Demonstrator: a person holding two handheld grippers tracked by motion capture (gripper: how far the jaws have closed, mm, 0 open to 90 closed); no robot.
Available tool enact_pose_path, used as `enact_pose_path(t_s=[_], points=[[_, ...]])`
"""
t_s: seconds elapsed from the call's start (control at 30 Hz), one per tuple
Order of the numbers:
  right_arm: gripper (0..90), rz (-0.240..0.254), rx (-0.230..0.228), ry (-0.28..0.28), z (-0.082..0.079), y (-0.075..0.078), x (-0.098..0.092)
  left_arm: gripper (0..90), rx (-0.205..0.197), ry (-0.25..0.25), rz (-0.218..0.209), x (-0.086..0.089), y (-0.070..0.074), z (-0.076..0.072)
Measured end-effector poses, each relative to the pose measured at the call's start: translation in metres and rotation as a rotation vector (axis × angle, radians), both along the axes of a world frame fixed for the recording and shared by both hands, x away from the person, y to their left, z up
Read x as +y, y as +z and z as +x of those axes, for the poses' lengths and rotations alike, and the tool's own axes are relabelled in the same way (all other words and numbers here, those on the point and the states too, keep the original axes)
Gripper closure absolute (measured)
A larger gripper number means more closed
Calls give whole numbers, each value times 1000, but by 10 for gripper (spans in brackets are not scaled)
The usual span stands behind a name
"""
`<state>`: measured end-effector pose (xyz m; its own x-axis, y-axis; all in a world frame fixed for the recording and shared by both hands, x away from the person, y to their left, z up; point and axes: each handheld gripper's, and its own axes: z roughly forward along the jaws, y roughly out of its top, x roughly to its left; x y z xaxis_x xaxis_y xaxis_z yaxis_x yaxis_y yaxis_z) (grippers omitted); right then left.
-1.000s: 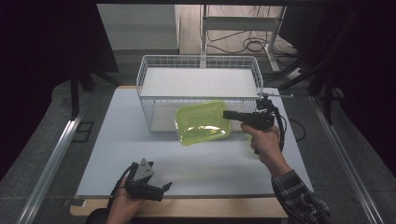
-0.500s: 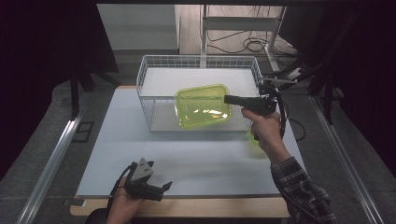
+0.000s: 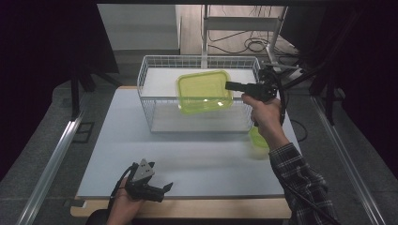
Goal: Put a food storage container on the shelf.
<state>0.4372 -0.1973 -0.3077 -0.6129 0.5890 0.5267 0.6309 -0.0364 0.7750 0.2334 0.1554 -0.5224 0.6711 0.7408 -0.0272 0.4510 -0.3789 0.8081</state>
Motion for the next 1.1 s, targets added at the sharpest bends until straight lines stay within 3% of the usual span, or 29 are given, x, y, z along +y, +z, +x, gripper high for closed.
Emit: enact_pose_path(t_s=[0.33, 0.6, 1.1], points=[[796, -23, 0, -29, 18, 8, 8, 16, 3, 1, 8, 0, 0, 0], [796, -20, 11, -62, 32, 8, 13, 16, 5, -3, 12, 0, -1, 0], [771, -80, 13, -145, 50, 4, 21, 16, 9, -11, 25, -2, -2, 0]])
